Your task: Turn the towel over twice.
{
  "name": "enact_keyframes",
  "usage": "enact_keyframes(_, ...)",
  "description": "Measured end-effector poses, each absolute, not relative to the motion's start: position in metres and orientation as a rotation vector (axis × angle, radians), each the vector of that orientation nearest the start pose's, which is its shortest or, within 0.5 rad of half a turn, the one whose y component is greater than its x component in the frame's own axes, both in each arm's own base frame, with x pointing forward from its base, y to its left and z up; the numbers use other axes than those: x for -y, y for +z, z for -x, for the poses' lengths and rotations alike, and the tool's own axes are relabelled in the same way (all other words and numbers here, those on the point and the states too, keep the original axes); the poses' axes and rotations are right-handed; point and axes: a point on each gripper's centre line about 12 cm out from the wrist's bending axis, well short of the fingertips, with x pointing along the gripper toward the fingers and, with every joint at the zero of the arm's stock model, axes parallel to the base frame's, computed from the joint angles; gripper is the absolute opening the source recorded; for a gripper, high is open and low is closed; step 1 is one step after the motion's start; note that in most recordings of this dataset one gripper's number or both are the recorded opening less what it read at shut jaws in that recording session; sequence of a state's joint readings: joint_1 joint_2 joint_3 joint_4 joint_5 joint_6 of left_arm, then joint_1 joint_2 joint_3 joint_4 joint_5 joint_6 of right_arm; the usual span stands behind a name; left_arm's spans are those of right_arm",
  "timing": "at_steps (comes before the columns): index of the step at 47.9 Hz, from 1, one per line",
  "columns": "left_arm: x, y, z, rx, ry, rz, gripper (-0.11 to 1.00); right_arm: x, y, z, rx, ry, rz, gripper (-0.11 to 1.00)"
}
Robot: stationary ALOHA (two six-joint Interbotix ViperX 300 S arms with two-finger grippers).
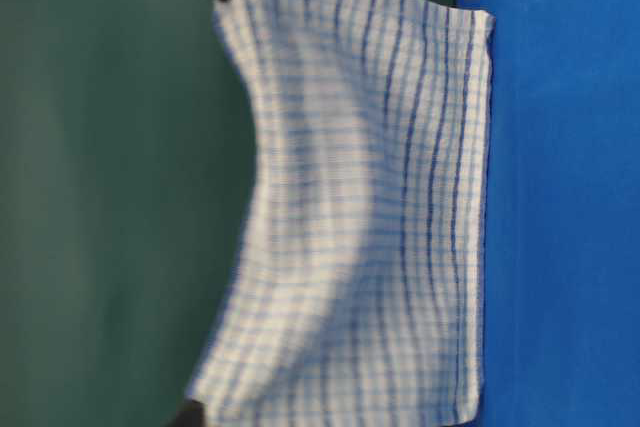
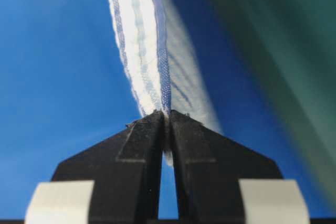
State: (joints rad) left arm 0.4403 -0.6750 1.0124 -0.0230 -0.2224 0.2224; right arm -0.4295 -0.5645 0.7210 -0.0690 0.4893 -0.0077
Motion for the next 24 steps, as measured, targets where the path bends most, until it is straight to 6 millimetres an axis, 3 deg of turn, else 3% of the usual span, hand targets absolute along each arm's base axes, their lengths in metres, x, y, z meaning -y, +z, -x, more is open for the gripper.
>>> enact_keyframes(13, -0.064, 0.225, -0.226, -0.280, 0.260, -0.097, 0.04, 0.057, 0.237, -0.253, -0.790, -0.275, -0.180, 0.07)
enact_keyframes(24, -0.026, 0.191, -0.221, -0.369, 0.104, -0.059, 0.04, 0.020, 0.191, -0.253, -0.877, -0.214, -0.281, 0.07)
